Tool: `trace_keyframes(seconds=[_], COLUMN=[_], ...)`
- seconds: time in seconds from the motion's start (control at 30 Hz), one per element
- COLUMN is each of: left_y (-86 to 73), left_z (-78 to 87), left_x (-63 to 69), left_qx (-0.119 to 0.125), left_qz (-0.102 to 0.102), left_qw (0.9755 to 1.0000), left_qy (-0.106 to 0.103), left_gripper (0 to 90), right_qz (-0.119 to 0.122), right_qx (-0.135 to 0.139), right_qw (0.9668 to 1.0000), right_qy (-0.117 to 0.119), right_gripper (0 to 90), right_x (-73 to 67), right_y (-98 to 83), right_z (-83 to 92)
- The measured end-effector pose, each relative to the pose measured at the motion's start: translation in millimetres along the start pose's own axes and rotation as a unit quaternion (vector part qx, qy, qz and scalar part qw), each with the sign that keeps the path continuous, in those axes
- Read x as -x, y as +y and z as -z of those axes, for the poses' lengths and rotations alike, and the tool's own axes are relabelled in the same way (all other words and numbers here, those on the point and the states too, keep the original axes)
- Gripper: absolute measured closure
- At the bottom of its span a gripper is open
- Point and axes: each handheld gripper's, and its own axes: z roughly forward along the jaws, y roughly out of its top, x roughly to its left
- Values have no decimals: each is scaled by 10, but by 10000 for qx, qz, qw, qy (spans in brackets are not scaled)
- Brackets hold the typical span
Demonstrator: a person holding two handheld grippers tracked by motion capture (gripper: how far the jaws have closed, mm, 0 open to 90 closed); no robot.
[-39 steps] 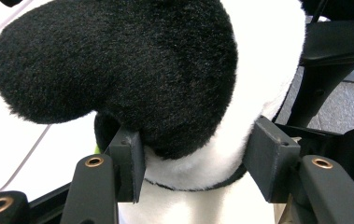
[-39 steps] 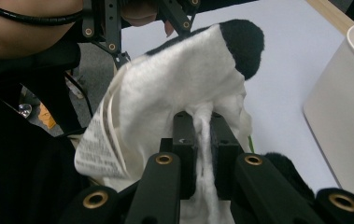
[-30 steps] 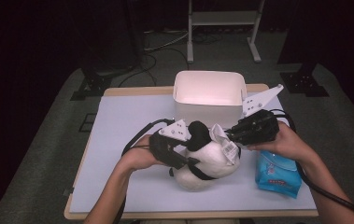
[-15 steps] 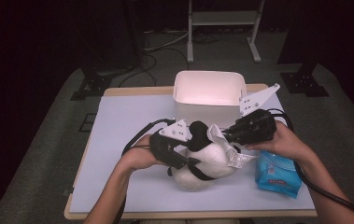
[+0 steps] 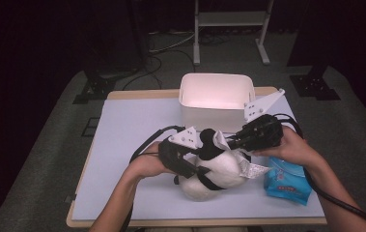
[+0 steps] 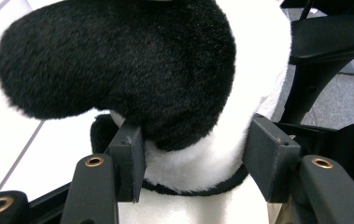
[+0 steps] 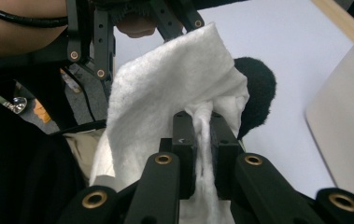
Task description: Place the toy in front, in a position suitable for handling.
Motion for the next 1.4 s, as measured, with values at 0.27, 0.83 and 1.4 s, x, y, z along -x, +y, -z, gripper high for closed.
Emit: trace_keyframes(seconds=[0.27,0.83,1.4], left_y=[-59,-472,-437], left_z=[-42,-180,-316], left_x=[-18,-141,-172], left_qx=[83,-61,-271], left_qz=[227,602,381], left_qw=[9997,9980,9981], left_qy=[-84,-188,-405], left_gripper=[362,255,244], right_qz=[-144,-323,-315], right_qx=[-47,-51,-120], right_qw=[9999,9995,9994], right_qy=[37,14,-13], right_gripper=[832,834,834], right_x=[15,50,48], right_y=[-161,-355,-386], right_z=[9,53,46])
